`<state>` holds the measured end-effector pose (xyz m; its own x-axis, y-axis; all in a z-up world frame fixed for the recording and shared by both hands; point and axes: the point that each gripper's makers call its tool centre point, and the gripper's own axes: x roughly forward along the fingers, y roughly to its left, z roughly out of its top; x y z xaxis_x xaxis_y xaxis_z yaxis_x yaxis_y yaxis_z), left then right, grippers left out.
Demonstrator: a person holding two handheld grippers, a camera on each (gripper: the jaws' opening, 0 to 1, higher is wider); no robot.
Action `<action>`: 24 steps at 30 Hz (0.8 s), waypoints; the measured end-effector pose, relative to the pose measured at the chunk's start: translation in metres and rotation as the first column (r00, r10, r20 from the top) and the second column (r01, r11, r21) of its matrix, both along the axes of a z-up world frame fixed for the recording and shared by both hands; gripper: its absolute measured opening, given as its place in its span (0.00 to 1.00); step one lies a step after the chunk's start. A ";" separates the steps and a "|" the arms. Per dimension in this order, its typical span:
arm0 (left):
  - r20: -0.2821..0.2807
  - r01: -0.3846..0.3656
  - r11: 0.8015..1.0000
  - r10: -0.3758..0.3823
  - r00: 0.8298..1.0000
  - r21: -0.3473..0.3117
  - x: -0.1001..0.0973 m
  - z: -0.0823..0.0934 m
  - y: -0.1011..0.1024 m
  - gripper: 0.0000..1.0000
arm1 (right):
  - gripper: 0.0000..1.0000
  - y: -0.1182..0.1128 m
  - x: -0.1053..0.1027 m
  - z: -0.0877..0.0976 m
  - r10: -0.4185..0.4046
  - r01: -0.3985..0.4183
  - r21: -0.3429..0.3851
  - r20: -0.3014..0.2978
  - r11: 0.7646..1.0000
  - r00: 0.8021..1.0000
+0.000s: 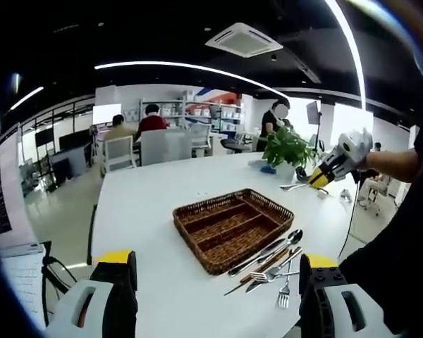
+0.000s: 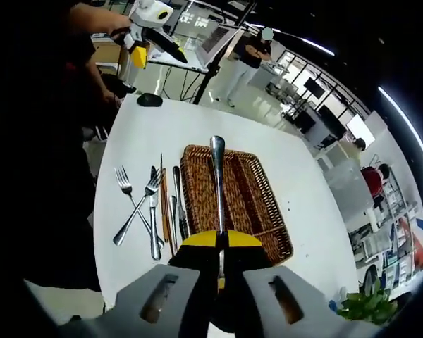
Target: Arrange the knives, forks, and spoons in their matching storage slots by inserting each utensil handle-first until every utensil is classified and aligned in the correct compartment
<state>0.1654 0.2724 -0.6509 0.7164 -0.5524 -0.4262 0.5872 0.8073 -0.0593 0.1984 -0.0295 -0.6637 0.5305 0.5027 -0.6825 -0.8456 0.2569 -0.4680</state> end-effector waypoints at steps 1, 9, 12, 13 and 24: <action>-0.002 0.003 1.000 -0.003 1.000 0.000 0.000 -0.001 0.000 1.00 | 0.00 0.001 0.001 0.002 0.002 -0.002 -0.001 0.006 1.000 1.000; -0.015 0.026 1.000 -0.026 1.000 -0.004 -0.001 -0.003 -0.008 1.00 | 0.00 0.007 0.009 0.004 0.016 -0.016 -0.005 0.016 1.000 1.000; -0.010 0.037 0.999 -0.037 0.999 0.004 0.000 -0.001 -0.013 1.00 | 0.00 0.010 0.013 0.006 0.028 -0.028 -0.008 0.020 1.000 0.999; -0.006 0.035 0.999 -0.035 0.999 0.005 0.001 0.000 -0.013 1.00 | 0.00 0.011 0.014 0.006 0.030 -0.030 -0.008 0.020 1.000 0.999; 0.010 0.008 1.000 -0.008 1.000 0.002 0.009 0.005 -0.008 1.00 | 0.00 0.019 0.029 0.004 0.052 -0.051 -0.027 0.045 0.998 0.998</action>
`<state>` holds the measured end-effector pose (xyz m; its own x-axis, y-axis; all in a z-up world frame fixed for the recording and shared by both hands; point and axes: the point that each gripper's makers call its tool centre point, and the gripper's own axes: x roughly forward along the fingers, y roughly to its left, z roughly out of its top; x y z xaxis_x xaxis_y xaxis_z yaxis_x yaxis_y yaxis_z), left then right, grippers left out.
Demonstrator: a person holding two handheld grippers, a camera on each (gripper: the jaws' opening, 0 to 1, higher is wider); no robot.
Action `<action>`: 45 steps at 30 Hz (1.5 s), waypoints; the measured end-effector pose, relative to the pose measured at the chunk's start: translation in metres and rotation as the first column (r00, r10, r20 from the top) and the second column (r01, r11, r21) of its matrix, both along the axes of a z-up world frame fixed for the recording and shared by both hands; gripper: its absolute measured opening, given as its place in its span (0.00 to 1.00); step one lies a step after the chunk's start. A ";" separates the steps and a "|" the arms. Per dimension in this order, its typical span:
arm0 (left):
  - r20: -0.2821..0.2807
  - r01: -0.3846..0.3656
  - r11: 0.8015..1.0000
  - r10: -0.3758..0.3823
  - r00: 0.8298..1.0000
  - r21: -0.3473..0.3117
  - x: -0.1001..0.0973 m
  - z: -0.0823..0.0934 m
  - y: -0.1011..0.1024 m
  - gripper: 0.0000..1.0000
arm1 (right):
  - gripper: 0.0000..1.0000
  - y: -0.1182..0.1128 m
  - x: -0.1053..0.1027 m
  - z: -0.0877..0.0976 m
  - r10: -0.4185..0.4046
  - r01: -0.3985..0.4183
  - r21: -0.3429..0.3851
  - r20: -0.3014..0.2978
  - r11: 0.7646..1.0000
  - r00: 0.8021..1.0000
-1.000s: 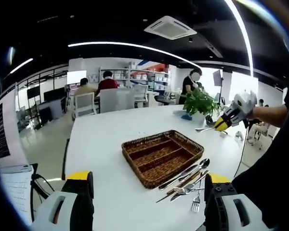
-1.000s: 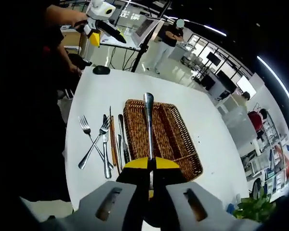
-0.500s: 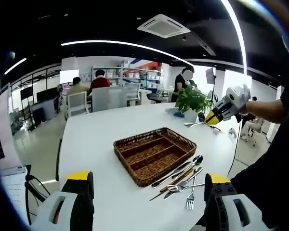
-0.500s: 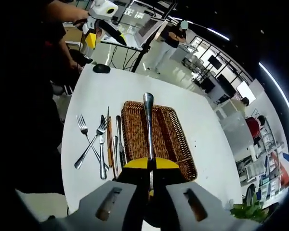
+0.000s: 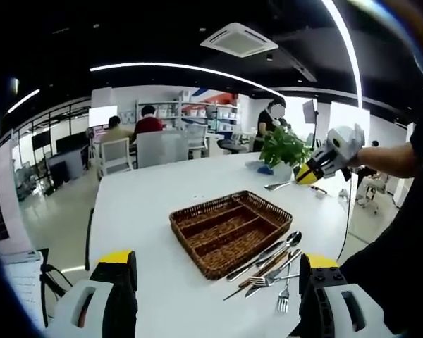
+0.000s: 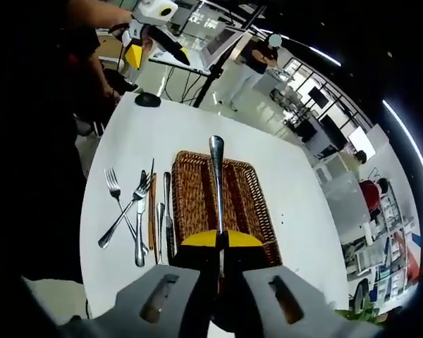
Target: Arrange the knives, forks, and spoons in their matching storage slots by inserting each utensil handle-first until every utensil is classified and aligned in the correct compartment
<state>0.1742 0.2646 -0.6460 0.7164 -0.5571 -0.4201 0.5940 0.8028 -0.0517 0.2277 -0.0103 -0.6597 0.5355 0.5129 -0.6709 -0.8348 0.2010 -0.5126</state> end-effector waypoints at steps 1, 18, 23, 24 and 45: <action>0.002 0.000 1.000 0.000 1.000 -0.001 -0.001 0.001 0.000 1.00 | 0.00 0.000 0.001 0.000 0.001 -0.001 0.000 0.000 1.000 1.000; 0.000 -0.034 0.999 0.034 0.999 0.009 -0.002 0.006 0.013 1.00 | 0.00 0.016 0.024 0.001 0.034 -0.034 -0.001 0.011 0.999 0.999; -0.003 -0.040 0.999 0.040 0.999 0.006 -0.001 0.006 0.014 1.00 | 0.00 0.017 0.029 0.000 0.038 -0.037 -0.003 0.013 0.999 0.999; -0.003 -0.041 0.999 0.041 0.999 0.006 -0.001 0.006 0.014 1.00 | 0.00 0.017 0.031 0.000 0.039 -0.038 -0.004 0.015 0.999 0.999; -0.013 -0.062 0.998 0.062 0.998 -0.002 0.003 0.005 0.012 1.00 | 0.00 0.027 0.055 -0.005 0.054 -0.054 -0.007 0.019 0.998 0.998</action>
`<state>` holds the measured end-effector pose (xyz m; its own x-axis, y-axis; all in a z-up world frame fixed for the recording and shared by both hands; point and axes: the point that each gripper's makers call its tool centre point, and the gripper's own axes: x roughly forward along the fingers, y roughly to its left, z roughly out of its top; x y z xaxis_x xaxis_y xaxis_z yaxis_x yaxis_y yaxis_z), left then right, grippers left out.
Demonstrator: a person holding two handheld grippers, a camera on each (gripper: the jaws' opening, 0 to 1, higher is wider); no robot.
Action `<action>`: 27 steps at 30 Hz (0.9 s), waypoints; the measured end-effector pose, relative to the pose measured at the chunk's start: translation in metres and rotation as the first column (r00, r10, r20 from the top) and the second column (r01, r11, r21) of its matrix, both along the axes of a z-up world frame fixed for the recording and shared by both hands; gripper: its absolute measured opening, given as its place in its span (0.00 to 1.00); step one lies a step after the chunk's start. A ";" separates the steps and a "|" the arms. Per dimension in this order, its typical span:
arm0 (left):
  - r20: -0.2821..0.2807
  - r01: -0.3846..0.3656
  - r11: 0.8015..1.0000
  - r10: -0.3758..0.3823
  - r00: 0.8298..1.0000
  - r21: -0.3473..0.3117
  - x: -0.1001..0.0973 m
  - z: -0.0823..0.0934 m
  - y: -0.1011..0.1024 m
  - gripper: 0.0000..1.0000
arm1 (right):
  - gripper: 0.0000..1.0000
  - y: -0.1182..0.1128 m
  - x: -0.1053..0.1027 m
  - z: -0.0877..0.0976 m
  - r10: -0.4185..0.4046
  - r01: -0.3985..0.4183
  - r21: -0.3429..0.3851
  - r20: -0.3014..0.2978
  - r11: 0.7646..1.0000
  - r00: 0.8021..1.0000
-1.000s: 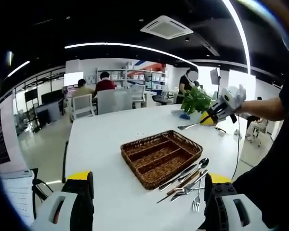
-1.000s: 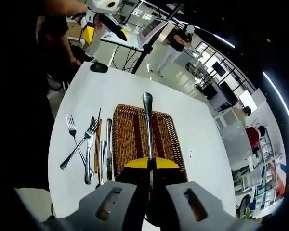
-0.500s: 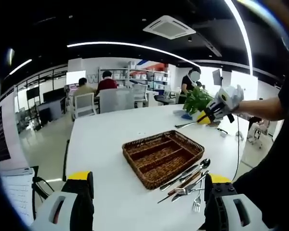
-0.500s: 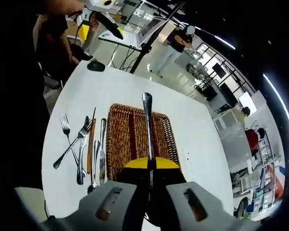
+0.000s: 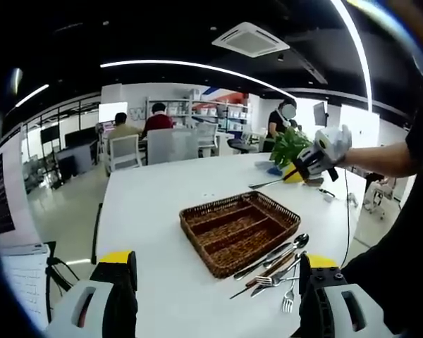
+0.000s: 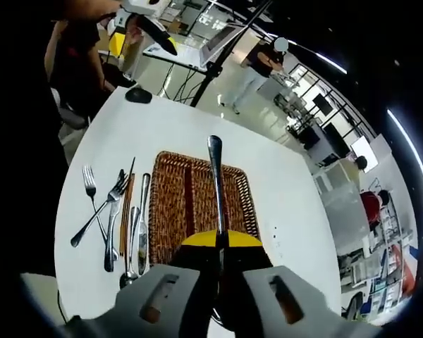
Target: Arrange the knives, forks, and spoons in their matching storage slots by inserting each utensil handle-first until every utensil is classified and aligned in the correct compartment
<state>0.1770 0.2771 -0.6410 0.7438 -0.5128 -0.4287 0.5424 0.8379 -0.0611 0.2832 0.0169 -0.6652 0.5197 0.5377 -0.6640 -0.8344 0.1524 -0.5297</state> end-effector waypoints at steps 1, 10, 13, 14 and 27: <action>-0.001 -0.001 1.000 0.001 1.000 -0.001 0.001 0.000 0.000 1.00 | 0.00 0.000 0.002 -0.001 -0.001 0.001 -0.002 0.002 1.000 1.000; -0.007 -0.004 1.000 0.004 1.000 -0.006 0.004 -0.004 -0.001 1.00 | 0.00 0.001 0.015 -0.002 -0.007 0.007 -0.010 0.016 1.000 1.000; -0.010 -0.001 1.000 0.001 1.000 -0.009 0.006 -0.005 -0.002 1.00 | 0.00 0.003 0.021 -0.002 -0.003 0.003 -0.015 0.020 1.000 1.000; -0.010 -0.002 1.000 0.002 1.000 -0.010 0.006 -0.006 -0.002 1.00 | 0.00 0.003 0.022 -0.003 -0.002 0.002 -0.017 0.021 1.000 1.000; -0.026 -0.005 1.000 0.005 1.000 -0.015 0.016 -0.015 -0.002 1.00 | 0.00 0.009 0.057 -0.004 0.004 -0.003 -0.026 0.035 1.000 0.999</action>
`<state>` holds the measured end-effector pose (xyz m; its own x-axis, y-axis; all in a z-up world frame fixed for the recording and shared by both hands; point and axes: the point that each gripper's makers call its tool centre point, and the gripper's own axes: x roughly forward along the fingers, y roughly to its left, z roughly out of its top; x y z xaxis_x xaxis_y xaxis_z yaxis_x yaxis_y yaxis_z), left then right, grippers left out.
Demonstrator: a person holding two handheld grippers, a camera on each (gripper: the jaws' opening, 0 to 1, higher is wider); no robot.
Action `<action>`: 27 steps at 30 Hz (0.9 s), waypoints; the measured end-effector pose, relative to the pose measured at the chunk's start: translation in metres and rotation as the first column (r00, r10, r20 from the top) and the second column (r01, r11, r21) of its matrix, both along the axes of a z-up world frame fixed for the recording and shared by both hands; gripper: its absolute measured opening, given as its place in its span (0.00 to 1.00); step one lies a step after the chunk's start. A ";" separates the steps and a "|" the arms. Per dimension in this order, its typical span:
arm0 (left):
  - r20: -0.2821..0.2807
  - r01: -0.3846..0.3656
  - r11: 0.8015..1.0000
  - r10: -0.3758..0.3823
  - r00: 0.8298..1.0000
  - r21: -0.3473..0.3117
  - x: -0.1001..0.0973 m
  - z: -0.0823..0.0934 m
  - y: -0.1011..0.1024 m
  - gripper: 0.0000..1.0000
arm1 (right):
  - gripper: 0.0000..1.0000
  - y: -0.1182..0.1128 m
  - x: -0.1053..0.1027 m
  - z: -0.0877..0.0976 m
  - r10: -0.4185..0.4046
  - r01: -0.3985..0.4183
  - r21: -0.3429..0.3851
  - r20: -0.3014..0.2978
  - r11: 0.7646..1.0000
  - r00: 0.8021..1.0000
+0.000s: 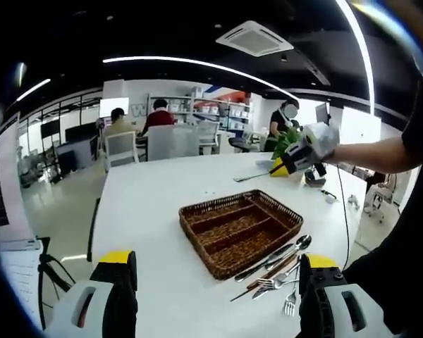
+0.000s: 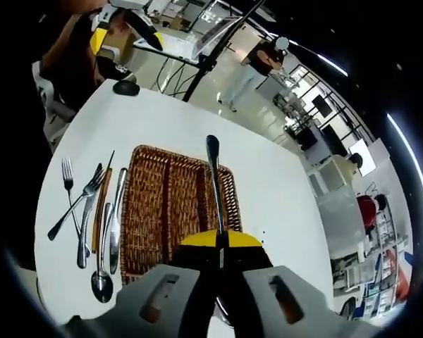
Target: Arrange the knives, forks, and spoons in their matching storage slots by inserting each utensil handle-first until every utensil is classified and aligned in the correct compartment
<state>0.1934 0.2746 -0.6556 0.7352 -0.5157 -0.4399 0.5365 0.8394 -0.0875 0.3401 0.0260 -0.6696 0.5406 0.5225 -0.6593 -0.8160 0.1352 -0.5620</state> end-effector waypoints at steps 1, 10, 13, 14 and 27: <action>-0.003 0.000 1.000 0.000 1.000 0.000 0.001 -0.001 0.000 1.00 | 0.00 0.000 0.002 0.000 0.001 -0.001 0.000 0.001 1.000 1.000; -0.016 0.001 1.000 -0.001 1.000 0.007 0.004 -0.003 -0.002 1.00 | 0.00 0.007 0.023 -0.001 0.009 -0.009 -0.002 0.009 1.000 1.000; -0.021 -0.001 1.000 0.002 1.000 0.008 0.005 -0.004 -0.002 1.00 | 0.00 0.011 0.029 -0.003 0.012 -0.012 0.000 0.007 1.000 1.000; -0.022 -0.002 1.000 0.002 1.000 0.008 0.005 -0.004 -0.002 1.00 | 0.00 0.012 0.031 -0.004 0.014 -0.014 -0.001 0.008 1.000 1.000; -0.052 -0.019 1.000 0.020 0.998 0.024 0.000 -0.011 0.006 1.00 | 0.00 0.020 0.060 -0.021 -0.012 0.012 -0.029 0.022 1.000 1.000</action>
